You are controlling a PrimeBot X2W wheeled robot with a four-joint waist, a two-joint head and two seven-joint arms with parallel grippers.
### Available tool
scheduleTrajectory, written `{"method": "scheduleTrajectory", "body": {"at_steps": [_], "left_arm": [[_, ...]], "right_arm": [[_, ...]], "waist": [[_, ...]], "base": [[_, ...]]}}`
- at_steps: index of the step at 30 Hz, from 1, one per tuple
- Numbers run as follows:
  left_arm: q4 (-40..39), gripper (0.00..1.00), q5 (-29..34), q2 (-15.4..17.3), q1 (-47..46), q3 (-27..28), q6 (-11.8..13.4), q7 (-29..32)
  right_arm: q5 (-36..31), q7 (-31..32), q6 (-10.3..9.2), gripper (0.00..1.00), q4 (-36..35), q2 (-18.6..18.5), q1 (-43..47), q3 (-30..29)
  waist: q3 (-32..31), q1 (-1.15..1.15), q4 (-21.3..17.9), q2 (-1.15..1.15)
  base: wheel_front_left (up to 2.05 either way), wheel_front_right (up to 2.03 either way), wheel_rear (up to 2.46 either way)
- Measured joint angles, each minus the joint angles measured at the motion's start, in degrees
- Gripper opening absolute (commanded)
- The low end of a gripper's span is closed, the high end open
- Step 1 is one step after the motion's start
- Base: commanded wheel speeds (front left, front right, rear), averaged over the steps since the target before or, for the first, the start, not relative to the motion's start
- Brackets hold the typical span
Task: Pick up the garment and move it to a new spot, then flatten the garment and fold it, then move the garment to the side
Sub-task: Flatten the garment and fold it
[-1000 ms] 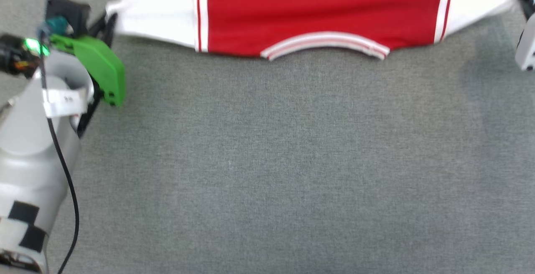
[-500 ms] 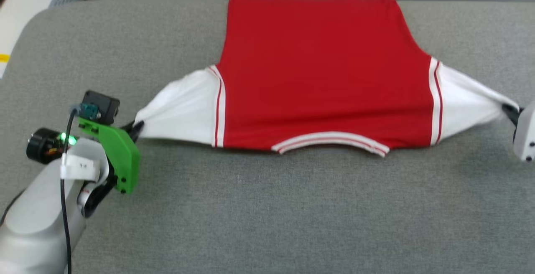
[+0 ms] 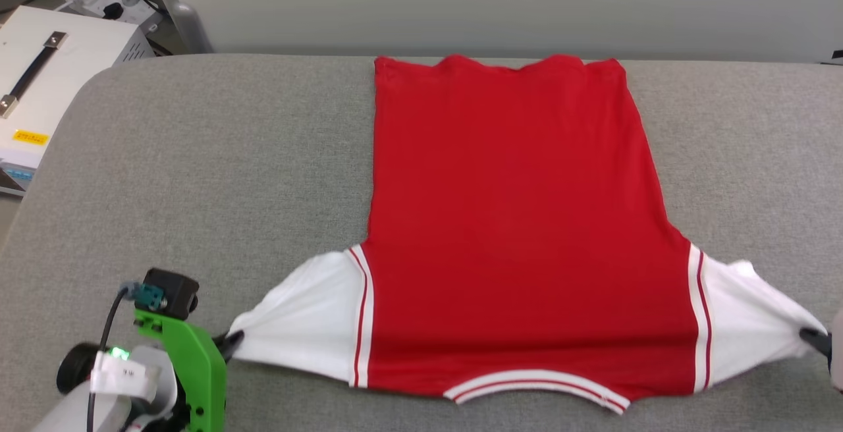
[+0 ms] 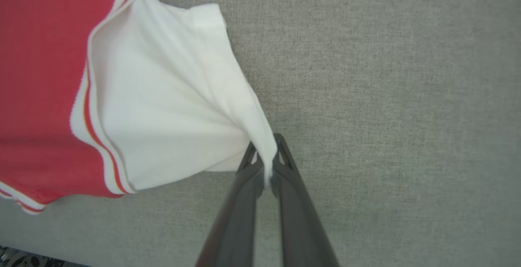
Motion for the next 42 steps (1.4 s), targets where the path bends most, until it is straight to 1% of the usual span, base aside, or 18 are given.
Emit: {"method": "scheduleTrajectory", "body": {"at_steps": [2,5,9,10,15,16,17,18,19,22,24,26,29,32,36,38,42], "left_arm": [[-2.4,0.0,-1.1,0.7,2.5,0.2,1.2,0.3],[-5.3,0.0,-2.6,0.9,4.6,0.8,2.2,0.8],[-8.4,0.0,-4.1,1.7,5.7,0.7,2.4,2.9],[-9.1,0.0,-4.2,1.9,5.8,0.7,2.8,3.2],[-12.4,0.0,-4.1,2.6,5.8,0.7,3.8,4.3],[-13.4,0.0,-3.6,3.1,5.8,0.3,3.8,4.7],[-14.5,0.0,-2.8,3.7,5.7,-0.3,3.8,5.2],[-15.4,0.0,-2.4,3.9,5.7,-0.5,3.9,5.6],[-16.6,0.0,-2.2,3.9,5.7,-0.6,4.3,6.1],[-20.6,0.0,-1.7,4.1,5.5,-0.8,5.4,7.6],[-23.2,0.0,-1.1,4.2,5.4,-0.4,6.9,8.0],[-25.9,0.0,-0.6,4.5,5.3,0.6,8.8,7.8],[-29.9,0.0,-0.1,5.5,5.3,1.5,10.3,7.6],[-33.9,0.0,-0.1,6.1,5.4,1.6,10.8,8.2],[-38.2,0.0,0.7,7.2,5.3,1.5,11.0,8.9],[-39.4,0.0,1.8,7.3,4.9,1.5,11.0,8.9],[-40.7,0.0,3.4,7.1,2.8,1.2,10.8,8.5]], "right_arm": [[-0.9,2.6,0.0,0.0,-2.6,0.4,3.0,-2.1],[-2.4,5.4,-0.02,0.0,-6.4,2.3,5.6,-5.4],[-4.2,8.3,-0.04,0.0,-10.8,4.4,7.8,-8.9],[-4.5,9.0,-0.04,0.0,-11.7,4.9,8.1,-9.6],[-5.2,12.2,-0.05,0.0,-15.6,6.6,9.3,-11.6],[-5.4,12.7,-0.05,0.07,-16.2,6.8,9.3,-12.0],[-5.5,13.3,-0.05,0.42,-17.0,6.9,9.4,-12.3],[-5.7,13.8,-0.05,0.97,-17.6,6.9,9.4,-12.4],[-6.0,14.5,-0.05,1.0,-18.3,7.0,9.4,-12.7],[-6.0,15.8,-0.07,1.0,-20.9,7.0,9.1,-13.6],[-5.8,16.5,-0.08,1.0,-22.9,7.3,7.8,-14.2],[-5.2,17.8,-0.08,1.0,-24.7,7.7,4.4,-14.9],[-4.5,19.9,-0.08,1.0,-26.4,7.7,-2.2,-15.6],[-4.5,22.9,-0.08,1.0,-26.7,6.7,-8.7,-15.5],[-5.4,26.5,-0.08,1.0,-26.0,6.5,-18.3,-15.1],[-6.1,28.8,-0.08,1.0,-24.9,6.4,-22.6,-15.0],[-9.1,32.2,-0.08,1.0,-21.9,4.8,-31.0,-14.2]], "waist": [[-0.4,0.0,0.0,0.0],[-0.6,0.0,-0.1,0.0],[-0.7,0.0,-0.1,0.0],[-0.7,0.0,-0.1,0.0],[-0.4,0.0,0.0,0.0],[-0.2,0.0,0.0,0.0],[0.0,0.0,0.1,0.0],[0.2,0.0,0.1,0.0],[0.6,0.0,0.2,0.0],[1.9,0.0,0.5,0.0],[3.0,0.0,0.7,0.0],[4.4,0.0,0.9,0.0],[6.8,0.0,1.3,0.0],[9.6,0.01,1.9,0.0],[13.7,0.01,3.1,0.0],[15.7,0.01,3.8,0.0],[19.8,0.01,5.6,0.0]], "base": [[0.0,0.0,0.0],[0.0,0.0,0.0],[0.0,0.0,0.0],[0.0,0.0,0.0],[0.0,0.0,0.0],[0.0,0.0,0.0],[0.0,0.0,0.0],[0.0,0.0,0.0],[0.0,0.0,0.0],[0.0,0.0,0.0],[0.0,0.0,0.0],[0.0,0.0,0.0],[0.0,0.0,0.0],[0.0,0.0,0.0],[0.0,0.0,0.0],[0.0,0.0,0.0],[0.0,0.0,0.0]]}}
